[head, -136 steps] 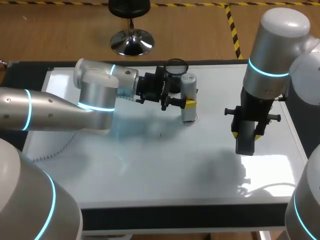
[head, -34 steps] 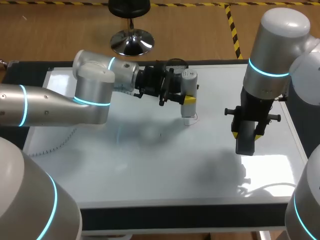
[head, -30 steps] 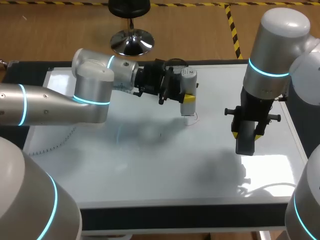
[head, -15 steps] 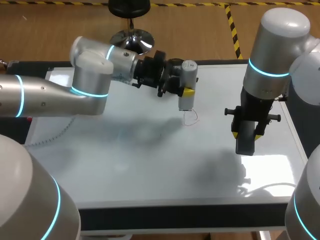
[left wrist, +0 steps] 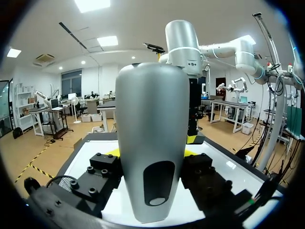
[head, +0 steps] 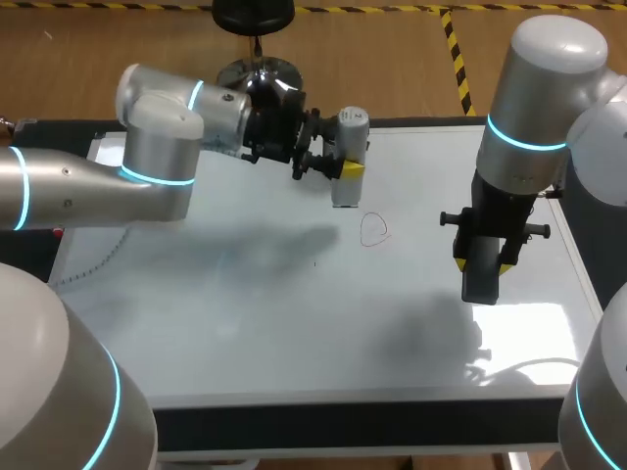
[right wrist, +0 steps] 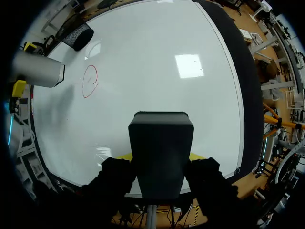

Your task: Pick up the inspection probe, press it on each red-marked spot on the whiteboard one by one, put down the probe, pick up the eraser, and wipe off all the red marks.

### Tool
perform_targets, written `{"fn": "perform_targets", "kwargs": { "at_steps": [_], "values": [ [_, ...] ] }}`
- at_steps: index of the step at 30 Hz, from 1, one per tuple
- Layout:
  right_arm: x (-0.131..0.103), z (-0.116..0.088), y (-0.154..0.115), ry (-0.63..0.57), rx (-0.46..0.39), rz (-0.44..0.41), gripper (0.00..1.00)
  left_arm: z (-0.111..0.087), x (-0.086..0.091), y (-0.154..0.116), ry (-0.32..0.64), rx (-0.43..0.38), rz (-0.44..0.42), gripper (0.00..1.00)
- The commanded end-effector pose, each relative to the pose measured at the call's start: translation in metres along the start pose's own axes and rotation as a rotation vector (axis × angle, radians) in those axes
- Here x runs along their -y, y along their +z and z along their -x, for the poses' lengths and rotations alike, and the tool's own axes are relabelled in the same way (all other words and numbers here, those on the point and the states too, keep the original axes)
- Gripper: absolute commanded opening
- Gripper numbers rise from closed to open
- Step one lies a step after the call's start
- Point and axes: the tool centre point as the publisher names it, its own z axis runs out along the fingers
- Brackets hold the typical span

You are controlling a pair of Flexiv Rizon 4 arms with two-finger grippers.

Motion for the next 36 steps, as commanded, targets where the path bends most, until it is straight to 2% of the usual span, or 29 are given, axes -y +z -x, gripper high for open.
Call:
{"fn": "perform_targets", "kwargs": {
  "at_steps": [1, 17, 29, 36],
  "values": [
    [0.000, 0.001, -0.001, -0.002, -0.002, 0.000, 0.00, -0.002, 0.004, -0.017, 0.001, 0.008, 0.002, 0.00],
    [0.000, 0.001, -0.001, -0.002, -0.002, 0.000, 0.00, 0.022, 0.004, -0.065, -0.027, 0.079, -0.041, 0.00],
    [0.000, 0.001, -0.001, -0.002, -0.002, 0.000, 0.00, 0.024, -0.004, -0.097, -0.022, 0.061, -0.063, 0.00],
    [0.000, 0.001, -0.001, -0.002, -0.002, 0.000, 0.00, 0.031, -0.011, -0.120, -0.024, 0.081, -0.071, 0.00]
  ]
}}
